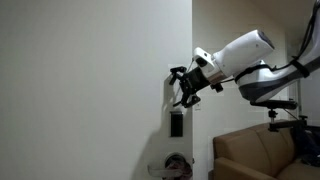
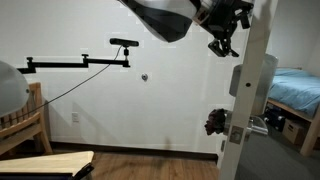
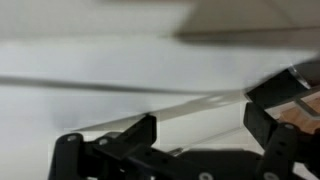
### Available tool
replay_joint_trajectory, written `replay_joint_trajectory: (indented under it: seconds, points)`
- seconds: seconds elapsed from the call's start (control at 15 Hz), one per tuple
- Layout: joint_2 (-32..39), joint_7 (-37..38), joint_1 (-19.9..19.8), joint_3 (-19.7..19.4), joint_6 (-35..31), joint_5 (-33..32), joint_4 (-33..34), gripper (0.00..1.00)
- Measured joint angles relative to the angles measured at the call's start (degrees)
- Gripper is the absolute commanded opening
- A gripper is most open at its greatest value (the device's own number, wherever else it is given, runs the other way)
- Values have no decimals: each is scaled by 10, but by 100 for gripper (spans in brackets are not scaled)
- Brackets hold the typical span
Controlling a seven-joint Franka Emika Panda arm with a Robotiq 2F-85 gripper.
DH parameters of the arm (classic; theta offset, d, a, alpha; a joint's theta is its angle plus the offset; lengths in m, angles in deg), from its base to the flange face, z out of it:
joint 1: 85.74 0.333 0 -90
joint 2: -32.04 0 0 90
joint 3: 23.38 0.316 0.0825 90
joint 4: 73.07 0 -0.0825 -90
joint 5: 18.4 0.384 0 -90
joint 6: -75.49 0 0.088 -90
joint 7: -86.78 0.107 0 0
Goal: Close the door
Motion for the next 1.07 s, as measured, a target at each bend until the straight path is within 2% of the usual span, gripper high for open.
replay_joint_trajectory:
  seconds: [0.47, 1.07]
  points:
    - [50, -13, -9, 1, 45, 0, 34, 100]
    - [46, -2, 6, 2, 48, 23, 8, 100]
